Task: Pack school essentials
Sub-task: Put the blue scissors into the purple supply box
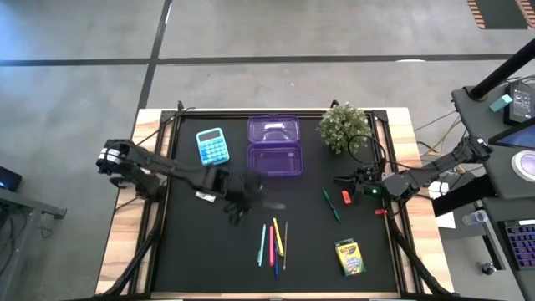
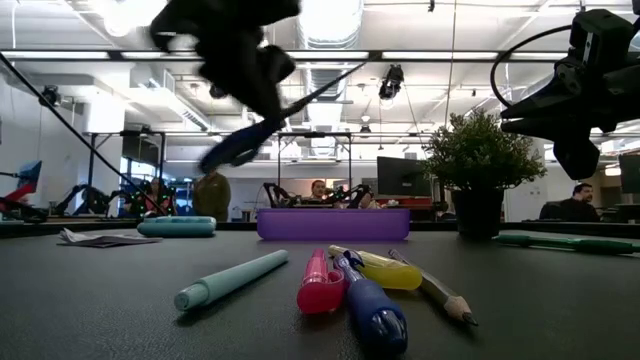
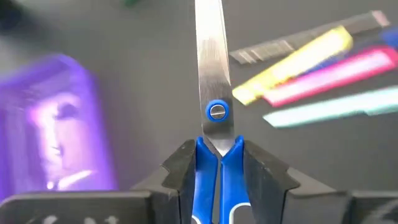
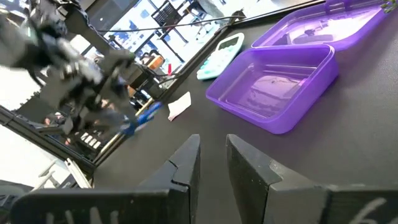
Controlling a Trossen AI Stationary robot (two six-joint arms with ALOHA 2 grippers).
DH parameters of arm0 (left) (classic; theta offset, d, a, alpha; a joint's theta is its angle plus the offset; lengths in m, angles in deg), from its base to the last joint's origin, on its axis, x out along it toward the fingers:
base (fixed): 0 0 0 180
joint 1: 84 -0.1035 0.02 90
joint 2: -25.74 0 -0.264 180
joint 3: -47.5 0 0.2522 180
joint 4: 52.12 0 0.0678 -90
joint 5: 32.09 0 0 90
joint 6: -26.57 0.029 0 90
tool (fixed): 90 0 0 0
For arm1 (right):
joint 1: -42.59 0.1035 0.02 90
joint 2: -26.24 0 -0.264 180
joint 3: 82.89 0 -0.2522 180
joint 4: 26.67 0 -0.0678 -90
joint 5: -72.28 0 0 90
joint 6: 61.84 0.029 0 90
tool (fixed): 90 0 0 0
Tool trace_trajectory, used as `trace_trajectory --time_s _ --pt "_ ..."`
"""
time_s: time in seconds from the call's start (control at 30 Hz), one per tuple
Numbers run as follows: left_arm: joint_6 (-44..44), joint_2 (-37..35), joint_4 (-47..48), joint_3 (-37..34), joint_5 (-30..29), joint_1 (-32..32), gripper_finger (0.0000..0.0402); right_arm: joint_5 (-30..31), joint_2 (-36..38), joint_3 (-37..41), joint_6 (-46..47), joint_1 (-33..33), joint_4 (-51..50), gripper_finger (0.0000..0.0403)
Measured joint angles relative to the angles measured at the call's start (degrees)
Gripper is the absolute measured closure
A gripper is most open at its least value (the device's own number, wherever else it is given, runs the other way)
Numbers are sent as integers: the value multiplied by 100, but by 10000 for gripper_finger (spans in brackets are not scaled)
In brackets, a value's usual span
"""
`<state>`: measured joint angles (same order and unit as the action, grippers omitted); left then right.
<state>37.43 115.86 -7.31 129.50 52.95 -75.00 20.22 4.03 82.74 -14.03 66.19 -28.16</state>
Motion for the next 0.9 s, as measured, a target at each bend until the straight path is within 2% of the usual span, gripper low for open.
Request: trace_trajectory --time_s 0.23,0.43,0.7,0.9 --pt "207 -4 -1423 66 -14 -1097 311 -1 0 2 0 1 0 335" --pt "212 79 -2010 39 -21 -1813 311 1 0 1 0 1 -1 335" --pt "198 580 -2441 -51 -25 -2364 311 -1 0 0 0 -1 2 335" --pt "192 1137 -2717 -34 -18 -2508 311 -39 -30 1 -23 -1 6 335"
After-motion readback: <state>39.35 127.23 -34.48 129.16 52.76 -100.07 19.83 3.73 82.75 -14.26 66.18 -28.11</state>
